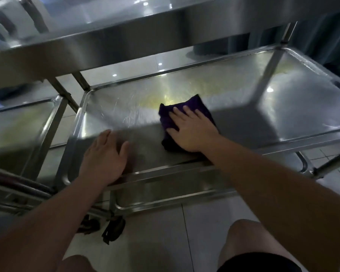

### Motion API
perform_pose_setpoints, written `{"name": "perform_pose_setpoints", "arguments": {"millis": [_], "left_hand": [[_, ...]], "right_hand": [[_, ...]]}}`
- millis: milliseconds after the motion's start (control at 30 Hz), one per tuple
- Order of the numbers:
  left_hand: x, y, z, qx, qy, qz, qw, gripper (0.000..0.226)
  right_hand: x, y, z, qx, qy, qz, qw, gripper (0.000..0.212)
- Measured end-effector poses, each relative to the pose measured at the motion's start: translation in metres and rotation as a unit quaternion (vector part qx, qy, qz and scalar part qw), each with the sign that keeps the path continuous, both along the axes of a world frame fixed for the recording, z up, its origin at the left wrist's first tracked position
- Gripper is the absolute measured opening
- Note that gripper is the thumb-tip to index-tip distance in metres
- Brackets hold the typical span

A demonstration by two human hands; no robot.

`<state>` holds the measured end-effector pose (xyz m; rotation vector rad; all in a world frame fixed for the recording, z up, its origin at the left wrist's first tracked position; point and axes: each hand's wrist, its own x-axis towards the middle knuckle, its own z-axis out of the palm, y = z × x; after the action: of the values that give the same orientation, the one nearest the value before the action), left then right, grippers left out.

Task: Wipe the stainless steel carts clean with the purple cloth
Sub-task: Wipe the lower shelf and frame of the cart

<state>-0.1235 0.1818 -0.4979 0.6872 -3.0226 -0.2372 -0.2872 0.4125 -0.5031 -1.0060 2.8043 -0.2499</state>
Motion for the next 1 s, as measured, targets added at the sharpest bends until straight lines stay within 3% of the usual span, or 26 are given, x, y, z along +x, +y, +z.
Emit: {"name": "perform_pose_setpoints", "arguments": {"millis": [67,167,267,367,500,600,700,867,1000], "left_hand": [[0.008,-0.015,-0.004,-0.007,-0.002,0.006,1.0,0.076],[0.018,-0.023,-0.01,0.023,0.024,0.028,0.999,0.08],[0.018,-0.024,-0.015,0.012,0.04,0.027,0.999,0.076],[0.019,-0.024,-0.015,0.012,0.045,0.028,0.999,0.078],[0.019,-0.022,-0.015,0.03,0.064,0.033,0.997,0.076],[0.021,-0.022,-0.015,0.062,0.095,0.045,0.992,0.063],[0.022,-0.023,-0.014,0.078,0.099,0.044,0.991,0.061],[0.021,-0.023,-0.013,0.077,0.089,0.041,0.992,0.062],[0.022,-0.021,-0.014,0.068,0.09,0.036,0.993,0.062]], "right_hand": [[-0.023,0.03,0.002,0.001,0.018,-0.099,0.995,0.068],[-0.033,0.054,0.001,-0.005,-0.004,-0.298,0.954,0.07],[-0.017,0.015,0.0,0.004,-0.012,-0.355,0.935,0.074],[0.008,-0.052,0.0,0.001,-0.006,-0.289,0.957,0.074],[0.047,-0.133,-0.003,0.003,-0.002,-0.099,0.995,0.072],[0.054,-0.136,0.001,0.001,-0.006,0.018,1.0,0.071],[0.036,-0.096,0.001,0.007,-0.004,0.034,0.999,0.071],[-0.005,0.008,0.003,0.01,0.003,-0.217,0.976,0.07],[0.017,0.003,0.0,0.018,-0.019,-0.352,0.936,0.075]]}}
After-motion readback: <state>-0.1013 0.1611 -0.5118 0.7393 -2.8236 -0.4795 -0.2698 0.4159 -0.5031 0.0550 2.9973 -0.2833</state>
